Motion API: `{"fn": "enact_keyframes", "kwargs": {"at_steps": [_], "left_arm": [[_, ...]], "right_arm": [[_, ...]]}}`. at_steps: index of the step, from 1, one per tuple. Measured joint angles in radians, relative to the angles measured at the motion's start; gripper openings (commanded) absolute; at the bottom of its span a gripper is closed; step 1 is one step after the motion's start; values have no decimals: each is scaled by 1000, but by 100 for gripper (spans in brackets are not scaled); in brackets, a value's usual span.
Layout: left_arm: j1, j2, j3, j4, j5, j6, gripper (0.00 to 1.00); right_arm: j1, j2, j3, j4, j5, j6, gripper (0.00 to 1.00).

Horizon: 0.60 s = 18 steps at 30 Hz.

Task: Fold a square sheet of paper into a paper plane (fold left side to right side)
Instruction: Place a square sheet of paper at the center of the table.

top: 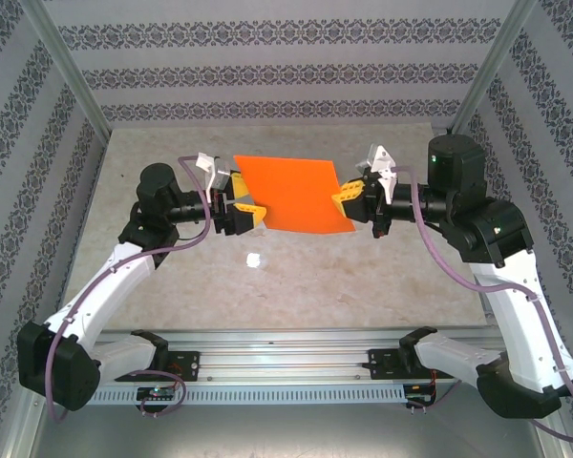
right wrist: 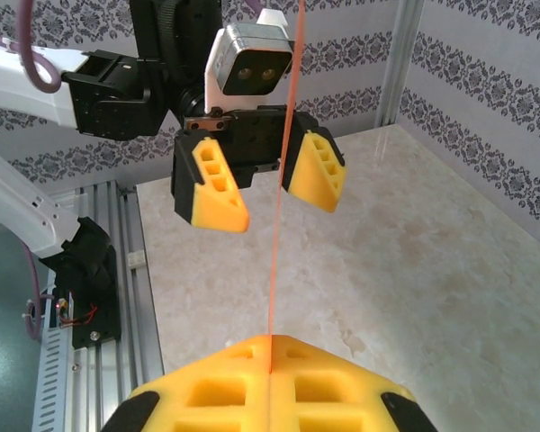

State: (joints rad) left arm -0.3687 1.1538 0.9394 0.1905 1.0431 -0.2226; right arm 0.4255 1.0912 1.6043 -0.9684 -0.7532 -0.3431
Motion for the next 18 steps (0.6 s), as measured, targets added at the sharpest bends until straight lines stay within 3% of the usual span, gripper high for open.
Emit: {"fn": "enact_keyframes", "kwargs": {"at_steps": [3, 6, 12, 18], "left_arm": [[-1, 2, 3, -12, 13, 11, 32], [-1, 2, 6, -27, 23, 14, 15], [-2, 2, 19, -67, -2, 6, 1], [-7, 29, 53, -193, -93, -54, 0]], "right_arm": [[-3, -5, -14, 8, 0, 2, 0], [-28, -12, -43, 39, -3, 18, 0], [-72, -21, -138, 130, 23, 96, 0], [-75, -18, -317, 280, 61, 200, 0]]}}
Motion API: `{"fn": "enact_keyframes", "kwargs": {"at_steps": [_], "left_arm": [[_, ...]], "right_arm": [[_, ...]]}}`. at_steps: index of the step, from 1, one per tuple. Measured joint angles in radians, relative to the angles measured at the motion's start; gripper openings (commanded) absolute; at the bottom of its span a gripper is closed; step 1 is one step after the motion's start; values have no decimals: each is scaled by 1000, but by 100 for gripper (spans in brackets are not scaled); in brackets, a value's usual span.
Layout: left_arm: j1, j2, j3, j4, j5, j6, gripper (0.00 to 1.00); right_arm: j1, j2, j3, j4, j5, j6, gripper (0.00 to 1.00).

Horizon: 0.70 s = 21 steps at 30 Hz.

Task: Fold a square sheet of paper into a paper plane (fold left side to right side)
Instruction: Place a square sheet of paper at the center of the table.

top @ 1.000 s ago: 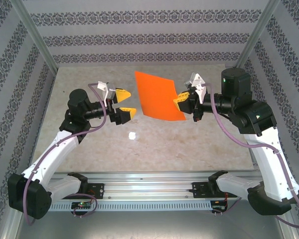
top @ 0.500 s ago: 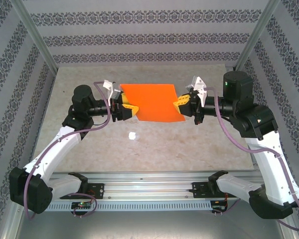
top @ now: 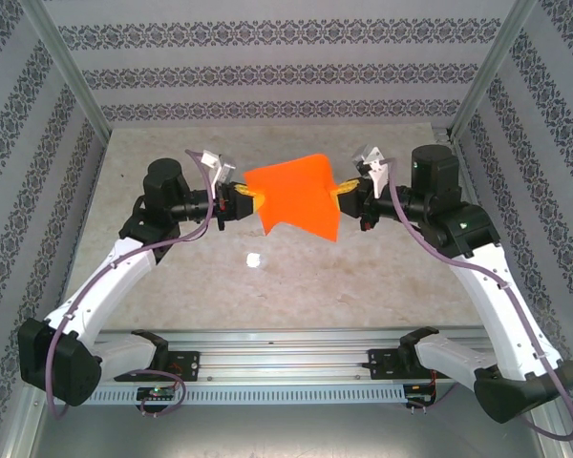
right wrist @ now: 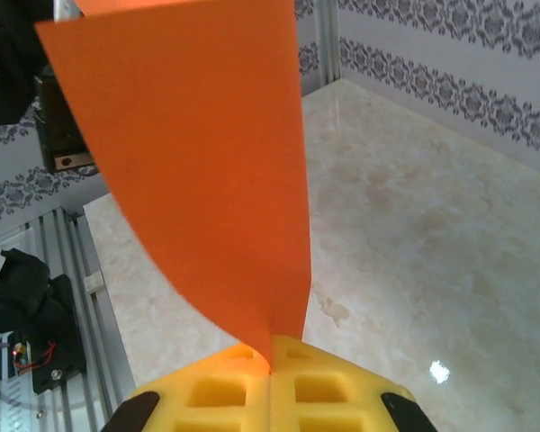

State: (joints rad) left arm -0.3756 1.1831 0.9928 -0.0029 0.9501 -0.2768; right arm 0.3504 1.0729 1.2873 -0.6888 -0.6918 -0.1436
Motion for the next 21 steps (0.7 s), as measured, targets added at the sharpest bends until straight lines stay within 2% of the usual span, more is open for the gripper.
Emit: {"fn": "enact_keyframes", "kwargs": {"at_steps": [2, 3, 6, 7, 12, 17, 21], "left_arm": [[0, 22, 8, -55, -40, -32, 0], [0, 42, 16, -91, -60, -50, 0], [0, 114, 51, -218, -126, -83, 0], [0, 140, 66, -261, -144, -87, 0], [0, 296, 116, -463, -206, -90, 0], [0, 468, 166, -620, -252, -64, 0], [0, 538, 225, -729, -295, -61, 0]], "right_arm": [[-5, 22, -63, 55, 8, 43, 6], [-6, 39, -89, 82, 12, 65, 22], [-34, 106, -156, 154, 35, 126, 43], [-48, 128, -172, 172, 41, 145, 48], [-129, 229, -223, 212, 128, 225, 54], [-154, 277, -266, 225, 225, 282, 54], [-151, 280, -333, 276, 259, 394, 52]]}}
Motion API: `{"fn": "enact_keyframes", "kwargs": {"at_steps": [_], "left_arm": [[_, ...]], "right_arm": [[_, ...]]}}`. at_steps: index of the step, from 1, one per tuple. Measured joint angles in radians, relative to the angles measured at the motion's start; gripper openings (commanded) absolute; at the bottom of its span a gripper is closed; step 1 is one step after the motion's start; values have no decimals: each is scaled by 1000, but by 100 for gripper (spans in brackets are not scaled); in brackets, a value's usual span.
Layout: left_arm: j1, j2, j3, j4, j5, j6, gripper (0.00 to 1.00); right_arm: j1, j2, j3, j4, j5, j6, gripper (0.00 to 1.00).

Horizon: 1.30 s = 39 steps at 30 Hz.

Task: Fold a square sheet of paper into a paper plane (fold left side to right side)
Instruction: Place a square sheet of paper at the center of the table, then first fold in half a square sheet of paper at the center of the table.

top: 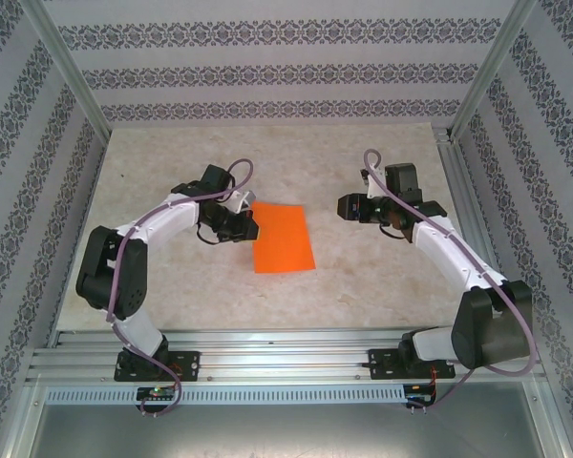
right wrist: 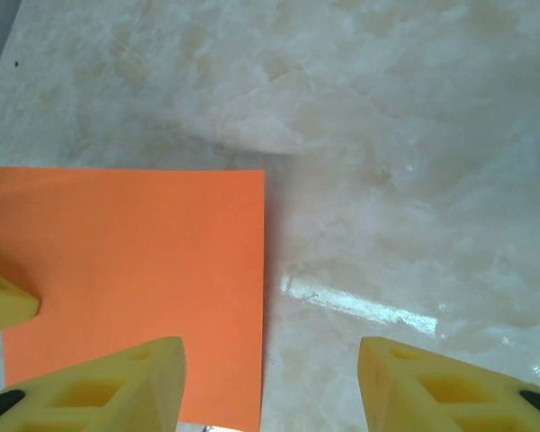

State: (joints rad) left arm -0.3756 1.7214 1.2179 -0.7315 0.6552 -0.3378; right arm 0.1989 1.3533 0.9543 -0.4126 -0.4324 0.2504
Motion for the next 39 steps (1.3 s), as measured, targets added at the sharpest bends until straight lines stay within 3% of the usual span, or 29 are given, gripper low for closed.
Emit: {"fn": "enact_keyframes", "kwargs": {"at_steps": [5, 13, 28, 39], "left_arm": [[0, 34, 92, -81, -50, -15, 0], [0, 118, 183, -245, -134, -101, 0], [0, 190, 312, -370, -175, -324, 0], [0, 217, 315, -393, -174, -352, 0]], "right_arm": [[47, 0, -89, 64, 35, 187, 50], [271, 46, -171, 240, 50, 408, 59], [629, 228, -6, 294, 178, 409, 60], [697, 336, 148, 234, 254, 375, 49]]}}
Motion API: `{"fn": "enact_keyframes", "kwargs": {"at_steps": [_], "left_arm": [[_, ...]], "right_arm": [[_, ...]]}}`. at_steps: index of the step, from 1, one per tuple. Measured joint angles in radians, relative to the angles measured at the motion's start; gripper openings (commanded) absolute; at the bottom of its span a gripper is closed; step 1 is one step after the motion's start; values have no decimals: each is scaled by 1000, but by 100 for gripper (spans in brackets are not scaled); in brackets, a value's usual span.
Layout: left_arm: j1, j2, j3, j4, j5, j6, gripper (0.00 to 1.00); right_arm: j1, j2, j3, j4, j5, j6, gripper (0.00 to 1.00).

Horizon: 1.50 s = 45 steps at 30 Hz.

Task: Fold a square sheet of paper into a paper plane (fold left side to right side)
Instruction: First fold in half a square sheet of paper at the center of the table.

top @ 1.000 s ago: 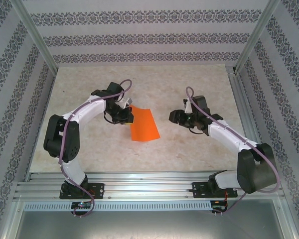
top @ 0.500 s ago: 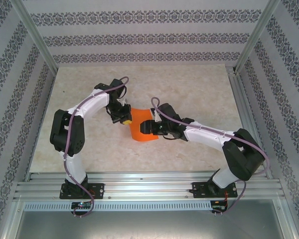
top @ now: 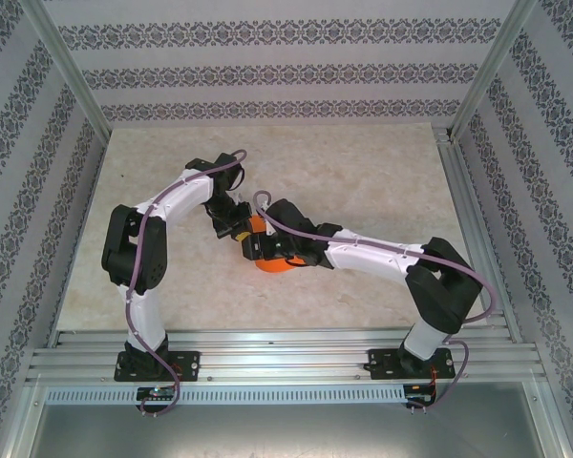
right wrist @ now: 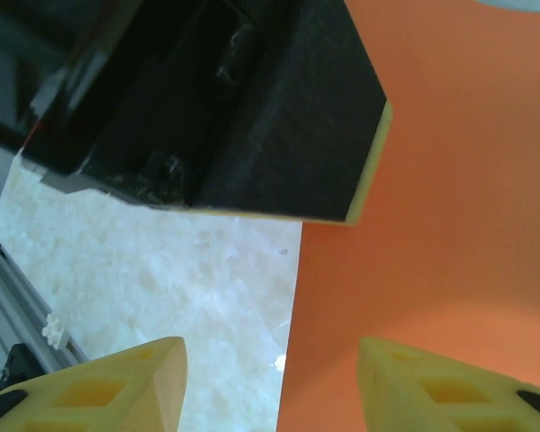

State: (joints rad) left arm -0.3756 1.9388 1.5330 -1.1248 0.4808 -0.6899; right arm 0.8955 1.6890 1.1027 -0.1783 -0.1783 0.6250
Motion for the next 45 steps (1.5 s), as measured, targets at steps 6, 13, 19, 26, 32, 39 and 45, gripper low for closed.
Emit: {"fn": "enact_keyframes", "kwargs": {"at_steps": [6, 13, 19, 26, 32, 39, 45], "left_arm": [[0, 0, 10, -9, 3, 0, 0], [0, 2, 13, -17, 8, 0, 3], [0, 4, 13, -19, 7, 2, 18], [3, 5, 43, -34, 3, 30, 44], [46, -54, 45, -16, 8, 61, 55], [168, -435, -273, 240, 30, 35, 57], [159, -534, -550, 528, 98, -23, 59]], "right_arm": [[8, 65, 55, -51, 22, -29, 40], [14, 89, 80, -85, 38, -52, 22], [14, 89, 80, -96, 47, -60, 4], [-2, 86, 76, -74, 41, -69, 3], [-55, 75, -9, -29, -20, -46, 2], [-148, 32, -163, 92, -121, 15, 2], [-258, -17, -263, 215, -219, 66, 2]]}}
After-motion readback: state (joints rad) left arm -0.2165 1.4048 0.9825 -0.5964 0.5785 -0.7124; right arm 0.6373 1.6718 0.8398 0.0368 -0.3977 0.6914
